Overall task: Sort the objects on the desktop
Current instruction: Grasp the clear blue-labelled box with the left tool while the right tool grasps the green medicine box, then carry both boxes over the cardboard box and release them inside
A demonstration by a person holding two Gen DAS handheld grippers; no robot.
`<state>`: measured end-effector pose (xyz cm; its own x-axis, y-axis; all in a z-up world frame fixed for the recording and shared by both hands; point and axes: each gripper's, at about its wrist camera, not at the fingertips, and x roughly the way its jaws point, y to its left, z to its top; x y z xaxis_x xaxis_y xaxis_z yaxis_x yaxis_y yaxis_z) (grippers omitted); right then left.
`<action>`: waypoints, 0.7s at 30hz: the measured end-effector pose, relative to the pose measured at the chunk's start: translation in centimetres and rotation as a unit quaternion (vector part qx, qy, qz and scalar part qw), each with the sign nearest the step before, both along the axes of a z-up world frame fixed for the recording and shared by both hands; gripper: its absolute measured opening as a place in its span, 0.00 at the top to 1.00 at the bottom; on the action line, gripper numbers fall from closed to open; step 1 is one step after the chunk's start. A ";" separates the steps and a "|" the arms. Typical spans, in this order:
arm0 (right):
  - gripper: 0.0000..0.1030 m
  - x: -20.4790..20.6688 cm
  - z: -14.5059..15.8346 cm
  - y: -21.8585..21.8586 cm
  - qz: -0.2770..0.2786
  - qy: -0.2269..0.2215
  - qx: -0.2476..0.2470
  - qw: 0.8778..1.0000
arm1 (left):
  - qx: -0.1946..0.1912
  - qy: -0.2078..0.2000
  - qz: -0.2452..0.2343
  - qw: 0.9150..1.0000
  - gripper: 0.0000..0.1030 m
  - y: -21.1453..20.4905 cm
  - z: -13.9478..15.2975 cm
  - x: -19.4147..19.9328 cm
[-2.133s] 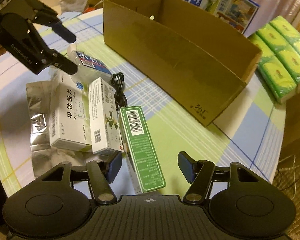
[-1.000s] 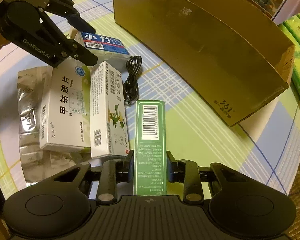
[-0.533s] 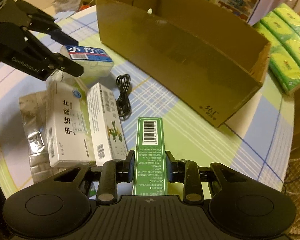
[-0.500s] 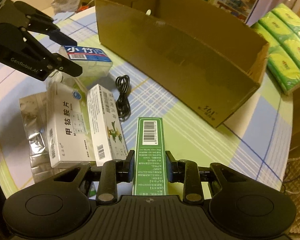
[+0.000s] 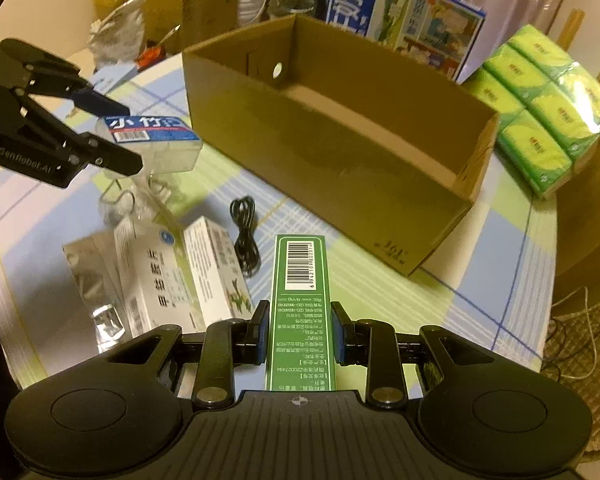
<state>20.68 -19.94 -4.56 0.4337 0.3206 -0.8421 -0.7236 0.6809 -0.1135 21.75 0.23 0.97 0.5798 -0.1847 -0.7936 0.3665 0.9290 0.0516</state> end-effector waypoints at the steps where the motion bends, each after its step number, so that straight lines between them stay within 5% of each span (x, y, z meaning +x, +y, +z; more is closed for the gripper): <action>1: 0.74 -0.1 0.4 0.0 -0.003 -0.003 0.003 1.000 | -0.001 -0.003 0.000 1.000 0.49 0.0 0.3 -0.1; 21: 0.74 0.5 7.5 1.8 -0.023 -0.055 0.048 0.997 | 0.001 -0.056 -0.007 0.998 0.49 -0.5 6.6 -0.1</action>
<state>21.20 -18.18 2.92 0.5377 0.3756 -0.7548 -0.6784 0.7244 -0.1228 21.65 -0.26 7.54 0.6624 -0.1916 -0.7242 0.3711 0.9237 0.0951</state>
